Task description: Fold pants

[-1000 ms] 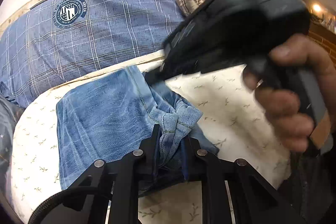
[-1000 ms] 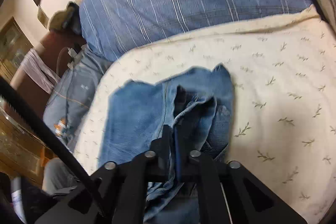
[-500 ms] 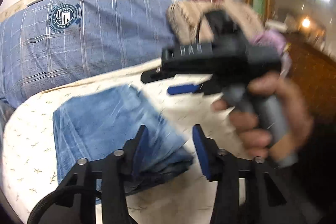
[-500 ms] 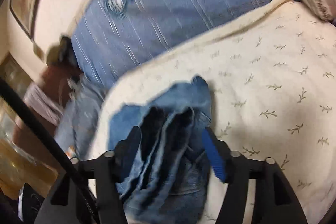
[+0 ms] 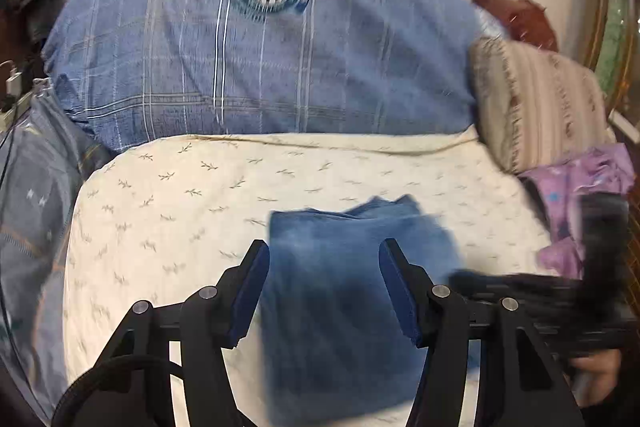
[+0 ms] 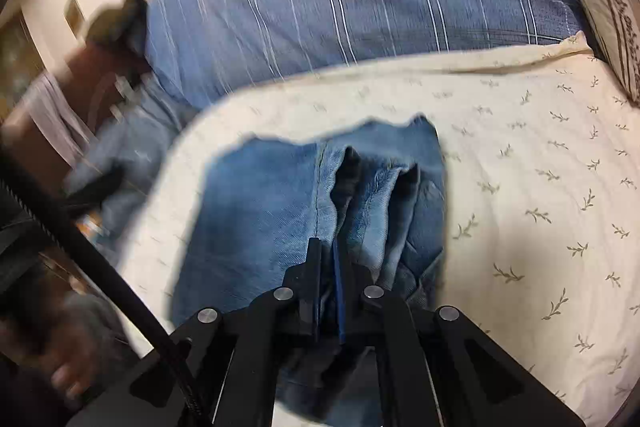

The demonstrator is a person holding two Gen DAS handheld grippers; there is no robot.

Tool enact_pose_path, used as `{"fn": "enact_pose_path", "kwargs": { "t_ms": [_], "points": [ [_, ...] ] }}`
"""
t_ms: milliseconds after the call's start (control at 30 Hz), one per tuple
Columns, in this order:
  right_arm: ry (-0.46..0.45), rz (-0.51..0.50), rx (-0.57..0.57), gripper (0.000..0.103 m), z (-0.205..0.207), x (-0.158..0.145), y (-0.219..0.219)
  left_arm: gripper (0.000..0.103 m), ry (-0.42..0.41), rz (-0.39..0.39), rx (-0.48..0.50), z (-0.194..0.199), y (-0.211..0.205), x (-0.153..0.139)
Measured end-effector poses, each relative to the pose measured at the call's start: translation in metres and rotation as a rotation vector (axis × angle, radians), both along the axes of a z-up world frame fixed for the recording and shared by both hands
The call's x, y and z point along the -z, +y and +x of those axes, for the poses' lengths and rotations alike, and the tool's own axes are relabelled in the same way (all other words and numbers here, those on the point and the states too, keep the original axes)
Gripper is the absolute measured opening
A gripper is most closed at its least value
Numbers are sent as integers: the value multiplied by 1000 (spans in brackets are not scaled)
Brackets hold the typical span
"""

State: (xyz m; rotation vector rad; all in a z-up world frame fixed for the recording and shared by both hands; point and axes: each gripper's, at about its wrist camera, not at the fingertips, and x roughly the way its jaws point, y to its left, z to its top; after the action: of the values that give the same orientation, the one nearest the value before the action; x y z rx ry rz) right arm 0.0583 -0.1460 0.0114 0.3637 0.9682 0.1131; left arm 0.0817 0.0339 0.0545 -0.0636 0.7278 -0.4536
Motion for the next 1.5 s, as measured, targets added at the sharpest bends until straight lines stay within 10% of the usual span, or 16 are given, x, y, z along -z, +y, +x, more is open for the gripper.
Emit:
{"fn": "enact_pose_path", "kwargs": {
  "t_ms": [300,433,667,967,1267,1400,1500],
  "points": [
    [76,94,16,11,7,25,-18,58,381,-197,-5,74,21,80],
    [-13,194,114,94,-1,10,-43,63,375,-227,-29,105,41,72],
    [129,368,199,94,20,63,-72,67,521,-365,-35,131,30,111],
    [118,198,127,33,22,56,-52,23,417,-380,3,106,22,90],
    [28,180,-7,30,82,9,-42,21,294,-315,-57,128,50,29],
    [64,188,-25,31,113,44,-42,29,377,-322,-104,148,55,81],
    [110,257,56,53,111,88,-54,46,468,-362,-186,152,59,106]
  ]
}}
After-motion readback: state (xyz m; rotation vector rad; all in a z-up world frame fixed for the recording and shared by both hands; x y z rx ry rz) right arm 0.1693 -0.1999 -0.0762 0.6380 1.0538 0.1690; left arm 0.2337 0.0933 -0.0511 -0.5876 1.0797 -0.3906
